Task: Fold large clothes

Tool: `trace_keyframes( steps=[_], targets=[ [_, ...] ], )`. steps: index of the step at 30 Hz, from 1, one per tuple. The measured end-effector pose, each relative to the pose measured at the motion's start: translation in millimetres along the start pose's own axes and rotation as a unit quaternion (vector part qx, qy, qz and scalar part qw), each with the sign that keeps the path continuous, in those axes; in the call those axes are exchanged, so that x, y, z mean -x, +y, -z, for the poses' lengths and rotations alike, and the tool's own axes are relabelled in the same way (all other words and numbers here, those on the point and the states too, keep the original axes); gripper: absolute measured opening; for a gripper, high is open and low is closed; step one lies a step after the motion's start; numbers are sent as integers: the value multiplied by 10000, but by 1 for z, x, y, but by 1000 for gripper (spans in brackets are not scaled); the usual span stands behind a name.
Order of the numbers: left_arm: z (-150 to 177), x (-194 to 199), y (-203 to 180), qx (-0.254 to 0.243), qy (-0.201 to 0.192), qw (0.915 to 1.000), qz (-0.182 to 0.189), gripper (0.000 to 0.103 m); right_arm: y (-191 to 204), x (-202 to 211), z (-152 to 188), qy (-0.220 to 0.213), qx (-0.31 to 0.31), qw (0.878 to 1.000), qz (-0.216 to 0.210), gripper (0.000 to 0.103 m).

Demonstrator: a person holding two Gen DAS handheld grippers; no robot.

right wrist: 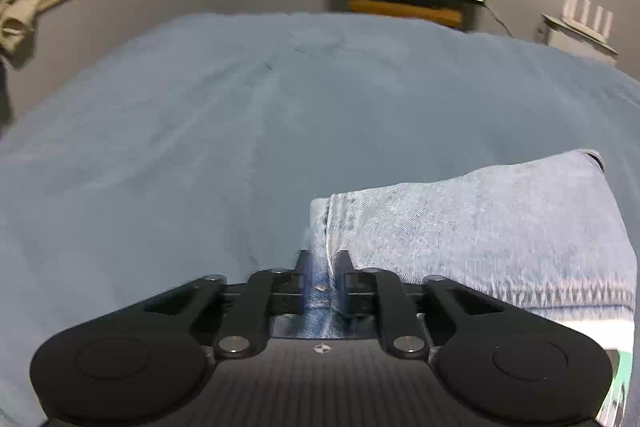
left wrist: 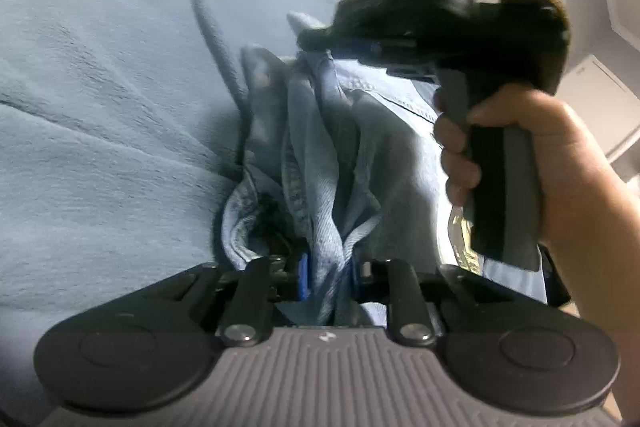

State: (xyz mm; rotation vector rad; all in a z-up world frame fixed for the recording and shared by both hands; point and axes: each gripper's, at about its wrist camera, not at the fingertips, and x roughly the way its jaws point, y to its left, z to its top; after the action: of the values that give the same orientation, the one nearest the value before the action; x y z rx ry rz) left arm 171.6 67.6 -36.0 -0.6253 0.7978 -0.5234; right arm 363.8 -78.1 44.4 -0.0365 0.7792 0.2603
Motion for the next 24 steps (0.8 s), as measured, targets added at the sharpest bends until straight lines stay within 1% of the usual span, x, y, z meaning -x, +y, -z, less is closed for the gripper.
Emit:
trace_keyframes(
  steps=[1,2,3,4,5,6,7,8,9,10,11,12,13,14,15,16,17,18,20,22,23,24],
  targets=[
    [-2,3,2,7,2,10000,-23,15,2,2,-3,-16,-108,9998,-168,10],
    [-4,3,1,28,31,10000,-11,15,6,5,-5,-33,-211,9992,-342,2],
    [-5,3,5,95,73,9999,49,15,7,4,-10,-21,-384,9963,-772,1],
    [-4,2,7,179,107,9997,101,15,13,4,-12,39,-530,9937,-990,0],
    [-3,-1,8,233,120,9996,128,15,23,-1,-12,89,-457,9965,-696,0],
    [-2,-2,8,220,114,9996,99,15,31,-6,-9,97,-277,9992,-269,1],
    [-2,-4,7,147,119,9998,35,15,34,-7,-5,95,-232,9993,-284,1],
    [-1,-6,6,67,129,9999,-1,16,32,-7,-3,106,-347,9983,-463,2],
    [-1,-8,7,52,131,9999,-3,17,28,-3,1,106,-512,9968,-599,5],
    [-1,-9,8,66,138,9999,5,17,23,4,4,79,-576,9961,-668,10],
    [-2,-11,9,62,136,9999,2,18,17,12,7,37,-569,9958,-712,12],
    [-2,-12,10,37,129,9999,-10,19,11,22,12,-53,-528,9963,-671,19],
    [-2,-13,9,-9,101,9999,-23,20,4,39,15,-161,-498,9969,-583,36],
    [-3,-15,9,-76,57,10000,-27,21,-2,55,21,-275,-467,9971,-534,45],
    [-1,-14,7,-161,12,9998,-65,25,-8,75,32,-441,-416,9969,-512,54],
    [3,-11,4,-280,-41,9995,-138,29,-12,96,45,-562,-366,9965,-493,55],
    [4,-10,2,-330,-89,9993,-179,30,-18,109,56,-638,-325,9963,-470,56],
    [4,-10,2,-334,-154,9991,-196,34,-24,123,70,-712,-309,9960,-432,56],
    [6,-3,0,-369,-293,9987,-203,35,-35,152,101,-881,-290,9952,-298,60],
    [6,9,-6,-402,-601,9968,-342,36,-42,176,128,-1009,-178,9947,-45,62],
    [8,18,-12,-463,-768,9953,-369,36,-44,194,144,-1109,-131,9937,94,63],
    [9,27,-18,-557,-967,9930,-376,36,-48,202,157,-1190,-96,9926,216,65]
  ],
)
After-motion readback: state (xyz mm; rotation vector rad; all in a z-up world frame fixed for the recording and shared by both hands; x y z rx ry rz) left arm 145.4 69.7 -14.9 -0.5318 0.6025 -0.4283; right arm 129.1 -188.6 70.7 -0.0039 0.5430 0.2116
